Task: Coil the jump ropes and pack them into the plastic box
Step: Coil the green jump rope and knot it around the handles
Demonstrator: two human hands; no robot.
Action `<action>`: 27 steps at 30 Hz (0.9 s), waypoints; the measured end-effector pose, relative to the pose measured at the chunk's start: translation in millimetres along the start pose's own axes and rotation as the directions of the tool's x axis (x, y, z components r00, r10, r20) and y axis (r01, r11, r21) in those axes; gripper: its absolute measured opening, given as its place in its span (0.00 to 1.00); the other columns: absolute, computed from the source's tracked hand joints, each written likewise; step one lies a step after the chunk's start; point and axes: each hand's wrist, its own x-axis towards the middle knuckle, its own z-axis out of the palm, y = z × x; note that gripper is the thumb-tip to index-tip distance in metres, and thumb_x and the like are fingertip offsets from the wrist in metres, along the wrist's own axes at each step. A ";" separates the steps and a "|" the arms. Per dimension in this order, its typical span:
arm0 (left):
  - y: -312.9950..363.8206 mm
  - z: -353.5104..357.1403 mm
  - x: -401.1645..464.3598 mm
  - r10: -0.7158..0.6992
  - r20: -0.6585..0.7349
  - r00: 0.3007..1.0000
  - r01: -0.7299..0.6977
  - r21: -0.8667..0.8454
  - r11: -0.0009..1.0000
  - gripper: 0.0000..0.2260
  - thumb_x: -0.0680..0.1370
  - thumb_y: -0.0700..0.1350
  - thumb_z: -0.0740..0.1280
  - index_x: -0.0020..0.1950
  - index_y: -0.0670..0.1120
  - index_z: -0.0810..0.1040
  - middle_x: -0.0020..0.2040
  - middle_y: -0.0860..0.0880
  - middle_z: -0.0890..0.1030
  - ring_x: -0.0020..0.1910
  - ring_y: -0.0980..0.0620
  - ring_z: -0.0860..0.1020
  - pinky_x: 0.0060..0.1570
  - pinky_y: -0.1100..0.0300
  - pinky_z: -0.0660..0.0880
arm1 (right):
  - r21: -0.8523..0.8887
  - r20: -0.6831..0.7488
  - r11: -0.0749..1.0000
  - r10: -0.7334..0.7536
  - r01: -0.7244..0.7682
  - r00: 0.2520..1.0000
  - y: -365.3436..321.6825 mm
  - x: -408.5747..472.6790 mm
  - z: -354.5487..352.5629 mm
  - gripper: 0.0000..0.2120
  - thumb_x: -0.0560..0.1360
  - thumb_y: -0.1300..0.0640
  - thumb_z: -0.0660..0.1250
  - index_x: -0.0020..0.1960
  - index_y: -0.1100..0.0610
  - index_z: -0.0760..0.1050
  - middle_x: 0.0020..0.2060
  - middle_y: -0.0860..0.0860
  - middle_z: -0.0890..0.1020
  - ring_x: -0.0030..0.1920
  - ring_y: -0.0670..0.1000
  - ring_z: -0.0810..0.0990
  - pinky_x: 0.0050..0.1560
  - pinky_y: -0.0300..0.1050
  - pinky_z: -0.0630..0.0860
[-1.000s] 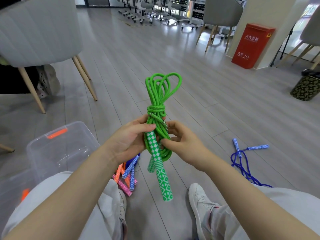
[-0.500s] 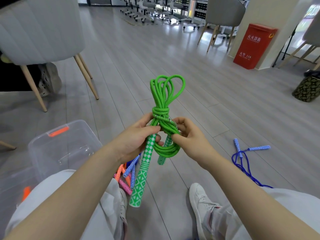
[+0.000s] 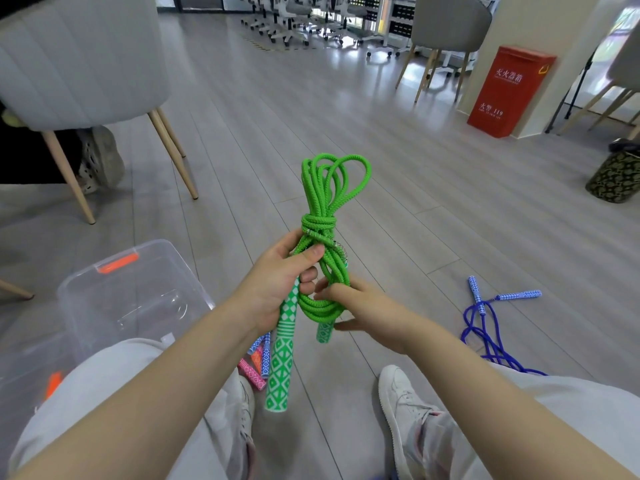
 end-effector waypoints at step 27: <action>0.4 1.2 0.9 0.020 0.034 0.999 -0.018 -0.070 0.997 0.10 0.72 0.39 0.69 0.53 0.46 0.80 0.37 0.49 0.70 0.27 0.57 0.65 0.23 0.68 0.65 | 0.422 0.115 0.906 -0.078 0.022 0.990 -0.1 3.5 7.0 0.15 0.77 0.65 0.58 0.59 0.52 0.74 0.46 0.50 0.81 0.50 0.51 0.79 0.55 0.61 0.76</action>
